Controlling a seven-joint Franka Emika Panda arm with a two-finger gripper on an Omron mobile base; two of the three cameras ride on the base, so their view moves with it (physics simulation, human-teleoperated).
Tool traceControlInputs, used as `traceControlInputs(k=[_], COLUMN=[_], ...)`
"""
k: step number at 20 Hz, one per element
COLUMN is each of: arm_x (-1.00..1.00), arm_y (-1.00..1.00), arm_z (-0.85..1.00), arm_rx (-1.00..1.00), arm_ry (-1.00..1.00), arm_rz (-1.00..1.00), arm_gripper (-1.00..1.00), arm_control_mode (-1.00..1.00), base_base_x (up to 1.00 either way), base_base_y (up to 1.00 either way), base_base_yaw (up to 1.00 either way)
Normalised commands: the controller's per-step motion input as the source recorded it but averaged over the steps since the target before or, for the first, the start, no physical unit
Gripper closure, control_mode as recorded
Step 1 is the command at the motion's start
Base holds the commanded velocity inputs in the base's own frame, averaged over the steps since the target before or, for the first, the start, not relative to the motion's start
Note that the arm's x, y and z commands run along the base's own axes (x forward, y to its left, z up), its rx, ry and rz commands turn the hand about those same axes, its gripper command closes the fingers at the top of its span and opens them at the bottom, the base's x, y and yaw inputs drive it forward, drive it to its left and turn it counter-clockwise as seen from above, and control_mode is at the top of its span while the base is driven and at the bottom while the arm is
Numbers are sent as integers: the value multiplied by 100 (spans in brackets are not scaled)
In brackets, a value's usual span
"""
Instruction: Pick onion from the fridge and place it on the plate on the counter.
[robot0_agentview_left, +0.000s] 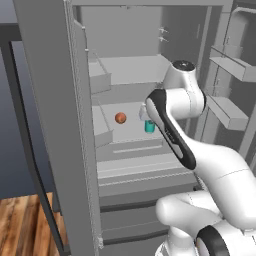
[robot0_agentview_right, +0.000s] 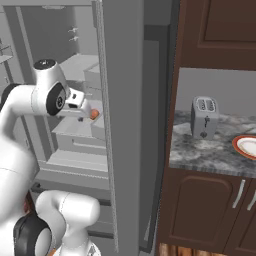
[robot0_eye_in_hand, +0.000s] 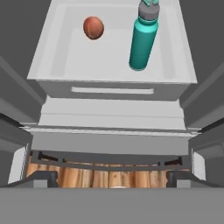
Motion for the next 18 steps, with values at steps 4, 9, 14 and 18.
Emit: traceControlInputs(k=[4, 9, 14, 18], arm_x=[14, 28, 36, 41], arm_y=[24, 23, 7, 3], arm_z=[-13, -15, -24, -26], arm_rx=[0, 0, 0, 0], arm_ry=[-1, -2, -7, -6], arm_rz=[0, 0, 0, 0], arm_gripper=[-100, -100, -100, -100], arm_control_mode=[-100, -100, -100, -100], base_base_x=[0, 0, 0, 0], base_base_y=[0, 0, 0, 0], base_base_yaw=[0, 0, 0, 0])
